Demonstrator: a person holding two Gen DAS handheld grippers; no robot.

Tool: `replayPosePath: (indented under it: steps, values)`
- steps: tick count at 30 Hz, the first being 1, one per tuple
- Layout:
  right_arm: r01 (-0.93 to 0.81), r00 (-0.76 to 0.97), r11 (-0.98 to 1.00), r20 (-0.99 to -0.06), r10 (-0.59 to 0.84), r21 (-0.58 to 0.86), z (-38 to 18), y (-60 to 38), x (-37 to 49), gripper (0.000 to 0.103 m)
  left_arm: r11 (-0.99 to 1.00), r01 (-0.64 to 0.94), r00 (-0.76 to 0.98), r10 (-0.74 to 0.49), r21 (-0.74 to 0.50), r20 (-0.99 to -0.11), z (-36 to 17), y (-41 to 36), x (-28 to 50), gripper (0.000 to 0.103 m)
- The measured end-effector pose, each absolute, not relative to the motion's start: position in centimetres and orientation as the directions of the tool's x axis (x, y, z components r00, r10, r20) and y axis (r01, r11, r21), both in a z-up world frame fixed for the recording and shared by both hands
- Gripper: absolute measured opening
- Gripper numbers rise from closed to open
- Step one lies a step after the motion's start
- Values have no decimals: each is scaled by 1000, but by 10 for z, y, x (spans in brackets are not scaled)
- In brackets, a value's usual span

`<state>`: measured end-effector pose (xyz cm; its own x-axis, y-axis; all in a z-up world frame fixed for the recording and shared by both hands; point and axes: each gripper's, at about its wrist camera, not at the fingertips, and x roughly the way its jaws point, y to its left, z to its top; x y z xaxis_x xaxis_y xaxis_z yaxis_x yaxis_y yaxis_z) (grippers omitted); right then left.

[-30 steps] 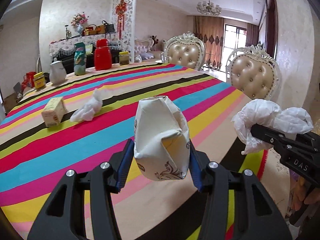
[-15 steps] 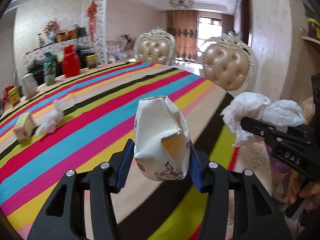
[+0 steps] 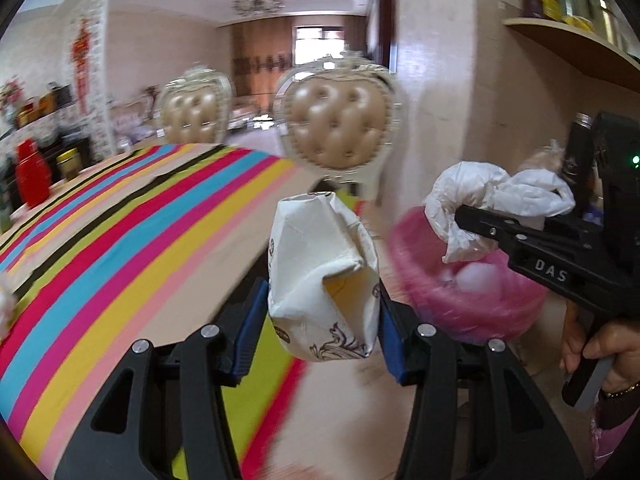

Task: Collect trash
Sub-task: 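Open the right gripper over the bin while the left releases the paper cup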

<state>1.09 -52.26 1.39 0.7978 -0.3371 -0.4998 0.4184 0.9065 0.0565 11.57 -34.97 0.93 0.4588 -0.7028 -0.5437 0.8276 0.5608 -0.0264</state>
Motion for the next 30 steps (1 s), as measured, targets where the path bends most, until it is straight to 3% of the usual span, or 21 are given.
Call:
replayPosePath:
  steps: [16, 17, 19, 25, 26, 27, 28, 30]
  values:
    - [588, 713, 803, -530, -459, 95, -1, -613, -50, 33, 336, 939, 235, -781, -73, -578, -8, -502, 77, 51]
    - [590, 712, 801, -531, -459, 98, -2, -617, -50, 33, 332, 941, 233, -777, -67, -585, -10, -507, 78, 54]
    - [591, 713, 800, -533, -456, 105, -3, -621, -48, 35, 354, 935, 269, -760, -30, -592, -14, -511, 79, 78]
    - [564, 730, 816, -536, -425, 122, -7, -628, -27, 38, 458, 887, 410, -720, 61, -560, -5, -482, 101, 84]
    - [554, 732, 823, -544, -410, 125, -9, -629, -18, 40, 476, 877, 430, -714, 67, -553, -1, -474, 105, 85]
    - [550, 733, 826, -546, -405, 126, -10, -628, -14, 50, 498, 864, 453, -705, 72, -546, 2, -466, 109, 86]
    - [549, 732, 826, -550, -401, 128, -11, -629, -6, 72, 518, 852, 472, -698, 75, -539, 5, -457, 112, 87]
    - [546, 740, 827, -540, -402, 134, -10, -627, 3, 77, 561, 825, 511, -683, 72, -522, 11, -437, 120, 89]
